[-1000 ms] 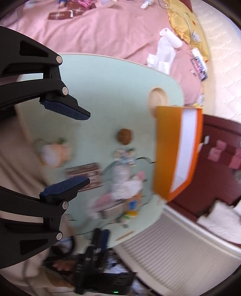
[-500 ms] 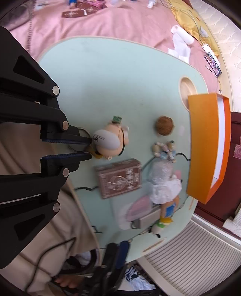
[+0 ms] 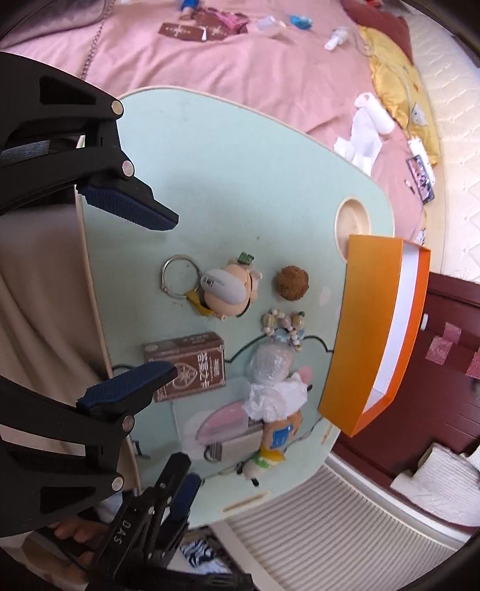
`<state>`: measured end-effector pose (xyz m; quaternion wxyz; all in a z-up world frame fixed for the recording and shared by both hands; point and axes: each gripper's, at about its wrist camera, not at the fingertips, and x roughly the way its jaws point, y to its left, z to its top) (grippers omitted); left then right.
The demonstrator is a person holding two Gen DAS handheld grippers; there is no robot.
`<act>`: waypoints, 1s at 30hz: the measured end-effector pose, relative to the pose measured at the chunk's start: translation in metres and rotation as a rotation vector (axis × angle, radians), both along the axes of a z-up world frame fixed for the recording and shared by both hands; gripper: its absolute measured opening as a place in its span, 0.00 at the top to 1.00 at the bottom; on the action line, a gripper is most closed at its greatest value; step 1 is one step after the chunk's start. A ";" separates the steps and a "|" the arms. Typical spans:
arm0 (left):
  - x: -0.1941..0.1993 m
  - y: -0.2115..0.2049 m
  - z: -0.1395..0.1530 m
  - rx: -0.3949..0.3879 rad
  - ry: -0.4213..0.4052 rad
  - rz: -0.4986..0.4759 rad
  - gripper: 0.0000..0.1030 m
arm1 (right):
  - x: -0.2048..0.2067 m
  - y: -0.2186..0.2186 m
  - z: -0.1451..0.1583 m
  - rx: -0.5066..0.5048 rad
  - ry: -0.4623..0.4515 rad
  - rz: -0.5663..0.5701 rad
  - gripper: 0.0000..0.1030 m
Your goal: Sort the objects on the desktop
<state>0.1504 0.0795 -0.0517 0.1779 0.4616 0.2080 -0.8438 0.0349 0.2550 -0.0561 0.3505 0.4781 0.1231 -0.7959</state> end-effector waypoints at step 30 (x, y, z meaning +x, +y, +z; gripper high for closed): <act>-0.012 0.017 -0.031 -0.153 -0.068 -0.009 0.00 | -0.003 0.013 -0.016 0.163 0.049 -0.050 0.00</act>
